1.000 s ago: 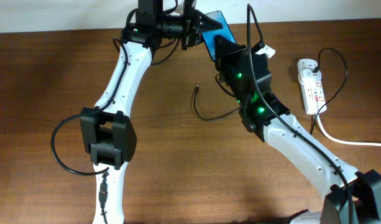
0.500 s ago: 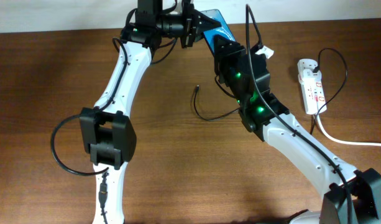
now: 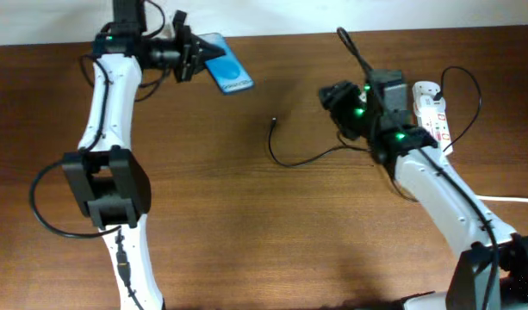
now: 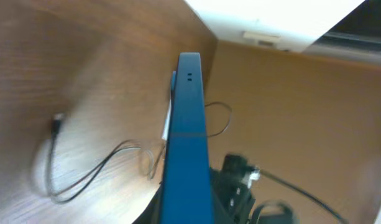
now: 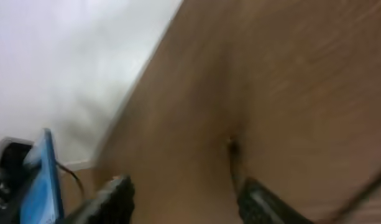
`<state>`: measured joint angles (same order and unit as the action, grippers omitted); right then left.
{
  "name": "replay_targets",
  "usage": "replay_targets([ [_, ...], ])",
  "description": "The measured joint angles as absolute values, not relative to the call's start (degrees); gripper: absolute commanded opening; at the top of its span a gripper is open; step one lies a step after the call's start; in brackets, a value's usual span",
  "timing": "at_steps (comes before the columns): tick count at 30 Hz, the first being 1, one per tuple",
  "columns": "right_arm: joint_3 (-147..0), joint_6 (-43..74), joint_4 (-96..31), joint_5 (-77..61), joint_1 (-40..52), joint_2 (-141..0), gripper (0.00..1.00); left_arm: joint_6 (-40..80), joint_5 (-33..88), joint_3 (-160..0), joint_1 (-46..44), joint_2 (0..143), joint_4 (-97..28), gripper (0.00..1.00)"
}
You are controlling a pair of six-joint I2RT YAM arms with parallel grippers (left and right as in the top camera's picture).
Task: Plug charger to phone and switch on socket
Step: 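Grasp the black USB-C cable end with the right gripper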
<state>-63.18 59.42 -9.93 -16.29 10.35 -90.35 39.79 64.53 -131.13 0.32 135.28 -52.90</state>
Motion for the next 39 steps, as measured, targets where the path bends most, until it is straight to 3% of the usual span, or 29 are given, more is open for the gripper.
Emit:
replay_targets([
  [3,-63.3,45.8,-20.7,-23.0,7.7,-90.3,0.55,29.0,68.1,-131.2,1.1,135.3,-63.8,0.0],
  [7,-66.8,35.8,-34.5,-24.6,7.0,-90.7,0.53,22.9,71.7,-131.2,2.4,135.3,-66.6,0.0],
  [13,-93.4,27.4,-51.2,-22.6,10.2,-103.3,0.52,22.7,73.1,-131.2,4.6,135.3,-66.7,0.0],
  [16,-100.1,27.2,-50.1,-22.1,14.2,-113.3,0.49,22.7,73.3,-131.2,4.5,135.3,-66.7,0.0],
  [23,-100.6,30.2,-39.8,-21.0,19.4,-126.5,0.4,23.2,73.3,-131.2,4.5,135.3,-66.7,0.0],
  [39,-100.6,34.1,-35.8,-15.6,23.4,-130.7,0.32,23.2,73.2,-131.2,4.5,135.3,-66.7,0.0],
])
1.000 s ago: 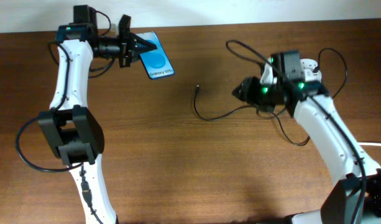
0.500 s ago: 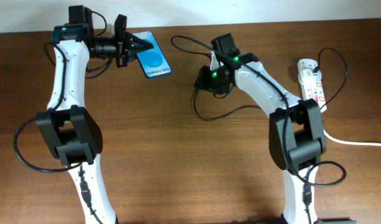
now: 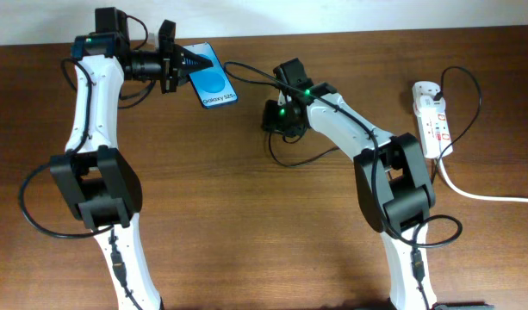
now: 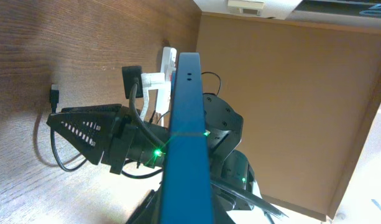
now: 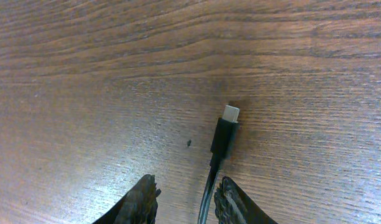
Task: Plug charger to phone and switch on socket
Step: 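Grasp the black USB-C cable end with the right gripper, then lift the cable plug toward the bottom port of the held phone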
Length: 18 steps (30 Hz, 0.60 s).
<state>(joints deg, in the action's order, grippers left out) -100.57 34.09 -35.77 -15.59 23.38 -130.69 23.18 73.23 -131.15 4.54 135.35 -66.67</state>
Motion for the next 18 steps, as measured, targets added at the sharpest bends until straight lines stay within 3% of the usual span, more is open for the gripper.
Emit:
replay_targets([
  [11,-100.9,35.9,-34.6,-10.8,23.8,-132.3,0.31,23.2,73.2,-131.2,4.5,135.3,-66.7,0.0],
  [16,-101.4,36.6,-34.2,-9.9,24.1,-133.0,0.24,23.2,73.2,-131.2,4.5,135.3,-66.7,0.0],
  [18,-101.5,36.8,-34.2,-9.1,24.2,-133.1,0.13,23.2,73.2,-131.2,4.5,135.3,-66.7,0.0],
])
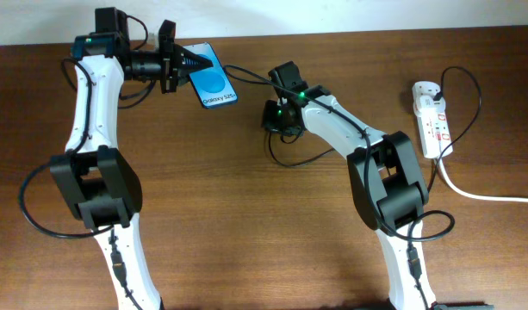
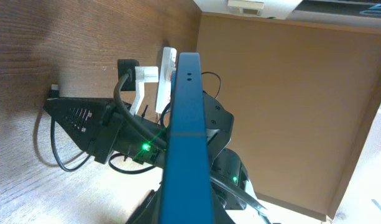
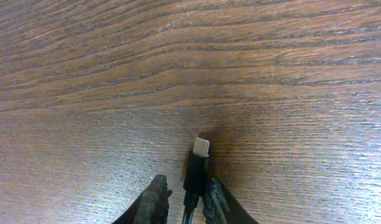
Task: Plug charger to phone and switch on socket
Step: 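Lift the cable plug toward the bottom port of the held phone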
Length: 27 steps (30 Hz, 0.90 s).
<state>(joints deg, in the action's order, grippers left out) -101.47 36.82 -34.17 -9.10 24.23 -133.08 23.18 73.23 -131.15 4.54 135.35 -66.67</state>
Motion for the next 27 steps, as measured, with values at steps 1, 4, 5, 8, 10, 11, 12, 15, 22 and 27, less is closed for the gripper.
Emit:
replay_targets([
  [1,-101.5,36.8,-34.2,-8.8,24.3,-133.1,0.04,23.2,73.2,-131.2,4.5,135.3,-66.7,0.0],
  [4,-101.9,37.0,-36.0,-8.7,24.3,-133.3,0.04,23.2,73.2,-131.2,4.5,135.3,-66.7,0.0],
  [5,-102.2,36.4,-37.9,-9.3,24.2,-133.3,0.04,23.2,73.2,-131.2,4.5,135.3,-66.7,0.0],
  [8,-102.1,32.7,-41.0,-11.7,23.3,-132.4,0.04,21.6,73.1,-131.2,4.5,135.3,-66.7,0.0],
  [10,-101.9,29.7,-41.5,-13.9,22.2,-130.9,0.04,20.5,73.1,-131.2,4.5,135.3,-66.7,0.0],
  [11,-101.8,27.5,-41.6,-15.9,20.9,-128.2,0.04,20.1,73.1,-131.2,4.5,135.3,-66.7,0.0],
  [12,-101.8,24.8,-42.2,-19.0,19.3,-124.2,0.04,19.8,73.0,-131.2,4.5,135.3,-66.7,0.0],
  [15,-101.8,18.7,-46.2,-27.0,16.3,-115.2,0.04,17.6,72.7,-131.2,4.5,135.3,-66.8,0.0],
  [22,-101.9,8.7,-56.7,-41.9,14.4,-106.6,0.04,7.8,79.6,-131.2,4.5,135.3,-66.7,0.0],
  [27,-99.6,3.2,-60.6,-46.3,14.4,-102.5,0.05,4.5,85.5,-131.2,4.0,135.3,-66.7,0.0],
])
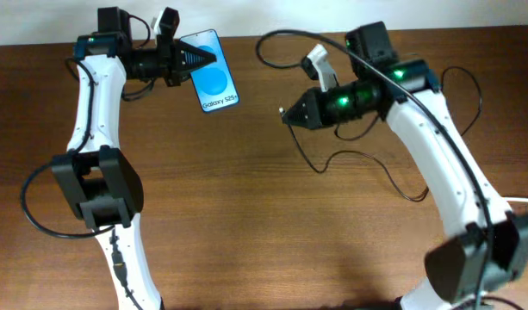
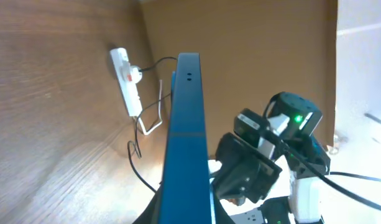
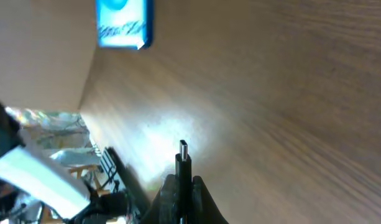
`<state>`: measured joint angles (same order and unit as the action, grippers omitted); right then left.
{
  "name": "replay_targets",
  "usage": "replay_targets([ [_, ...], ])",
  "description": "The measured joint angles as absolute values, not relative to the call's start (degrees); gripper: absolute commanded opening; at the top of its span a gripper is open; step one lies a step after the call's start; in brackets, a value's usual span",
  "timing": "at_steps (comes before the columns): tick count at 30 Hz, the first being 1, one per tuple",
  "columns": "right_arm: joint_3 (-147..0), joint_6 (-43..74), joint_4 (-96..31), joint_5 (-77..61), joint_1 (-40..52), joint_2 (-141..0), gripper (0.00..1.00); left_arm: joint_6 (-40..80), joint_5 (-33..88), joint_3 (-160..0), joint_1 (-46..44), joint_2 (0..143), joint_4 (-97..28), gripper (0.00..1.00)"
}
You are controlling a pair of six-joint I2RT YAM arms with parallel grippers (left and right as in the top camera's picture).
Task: Plug charger to phone and switch on socket
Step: 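Lift the cable plug toward the bottom port of the held phone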
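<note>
My left gripper (image 1: 184, 58) is shut on the blue phone (image 1: 211, 71), held above the table's far left; the left wrist view shows the phone (image 2: 187, 143) edge-on. To the phone's right and apart from it, my right gripper (image 1: 289, 115) is shut on the black charger plug (image 3: 183, 160), lifted off the table with its metal tip pointing toward the phone (image 3: 124, 23). The black cable (image 1: 367, 168) trails back across the table. The white socket strip (image 2: 126, 81) shows in the left wrist view; the right arm hides it in the overhead view.
The brown wooden table (image 1: 246, 232) fills the overhead view, its far edge against a white wall. A cable loop (image 1: 268, 43) arcs above the right arm. A white lead (image 1: 520, 200) runs off the right edge.
My right gripper, then shutting round the plug lying on the table, now holds it lifted off the wood and pointed at the phone. My left gripper has tilted the phone slightly.
First my left gripper held the phone at the far left while my right gripper was by the socket strip. Then my right gripper stood open over the plug on the table, then narrowed round it. Now the plug is gripped and raised toward the phone.
</note>
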<state>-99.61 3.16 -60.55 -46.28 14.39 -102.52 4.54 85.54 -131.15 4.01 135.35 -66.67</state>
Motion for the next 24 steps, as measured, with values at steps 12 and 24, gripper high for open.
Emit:
replay_targets([
  [12,-67.4,31.0,-15.6,-47.4,25.5,-89.4,0.04,2.7,87.1,-131.2,-3.6,135.3,-66.7,0.0],
  [24,-67.4,37.7,-13.1,-41.8,25.5,-89.4,0.04,2.9,87.1,-131.2,-3.6,135.3,-66.8,0.0],
])
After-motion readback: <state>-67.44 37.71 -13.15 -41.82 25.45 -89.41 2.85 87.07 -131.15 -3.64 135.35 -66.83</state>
